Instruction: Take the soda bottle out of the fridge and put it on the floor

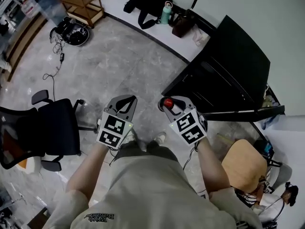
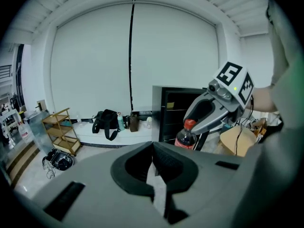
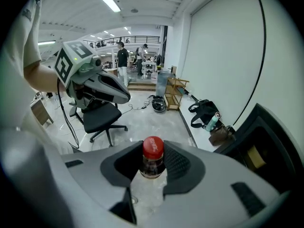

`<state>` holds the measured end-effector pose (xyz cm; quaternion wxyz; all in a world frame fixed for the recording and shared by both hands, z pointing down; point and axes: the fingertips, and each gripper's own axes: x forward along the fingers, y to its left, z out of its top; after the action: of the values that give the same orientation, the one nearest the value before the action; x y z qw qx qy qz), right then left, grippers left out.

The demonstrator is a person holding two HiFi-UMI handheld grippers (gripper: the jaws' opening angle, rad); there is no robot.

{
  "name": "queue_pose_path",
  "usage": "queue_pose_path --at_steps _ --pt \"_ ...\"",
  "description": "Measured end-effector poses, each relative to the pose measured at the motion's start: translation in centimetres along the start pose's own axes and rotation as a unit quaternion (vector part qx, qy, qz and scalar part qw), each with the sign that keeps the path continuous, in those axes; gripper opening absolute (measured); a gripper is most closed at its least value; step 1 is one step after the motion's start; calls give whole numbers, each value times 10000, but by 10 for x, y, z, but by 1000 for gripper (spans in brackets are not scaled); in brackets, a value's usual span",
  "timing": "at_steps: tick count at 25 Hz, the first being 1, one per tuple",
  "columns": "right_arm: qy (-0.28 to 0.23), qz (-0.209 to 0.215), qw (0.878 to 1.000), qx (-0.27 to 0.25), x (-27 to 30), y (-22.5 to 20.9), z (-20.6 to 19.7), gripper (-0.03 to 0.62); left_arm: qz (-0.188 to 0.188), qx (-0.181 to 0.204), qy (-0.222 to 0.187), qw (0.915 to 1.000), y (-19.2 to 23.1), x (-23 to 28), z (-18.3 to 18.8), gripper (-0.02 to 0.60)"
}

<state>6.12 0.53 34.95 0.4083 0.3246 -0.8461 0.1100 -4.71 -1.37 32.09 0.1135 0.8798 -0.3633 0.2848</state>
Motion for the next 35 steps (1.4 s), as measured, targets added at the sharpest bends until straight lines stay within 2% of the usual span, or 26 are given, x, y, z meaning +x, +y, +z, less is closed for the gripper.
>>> queue_pose_path --at_steps 10,17,20,23,35 --pt "149 87 9998 100 89 0 9 112 -93 -338 360 9987 41 34 -53 6" --pt "347 223 9991 -51 165 -3 -8 112 -74 -604 708 9956 75 91 -105 6" --pt "509 292 9982 -85 200 2 -20 112 -103 -782 827 9935 87 114 -129 6" --pt "610 317 9976 -68 232 1 -36 112 -188 -939 774 9924 92 138 -150 6" --pt "816 222 9942 658 371 7 -128 112 -432 -940 1250 9868 111 234 -276 6"
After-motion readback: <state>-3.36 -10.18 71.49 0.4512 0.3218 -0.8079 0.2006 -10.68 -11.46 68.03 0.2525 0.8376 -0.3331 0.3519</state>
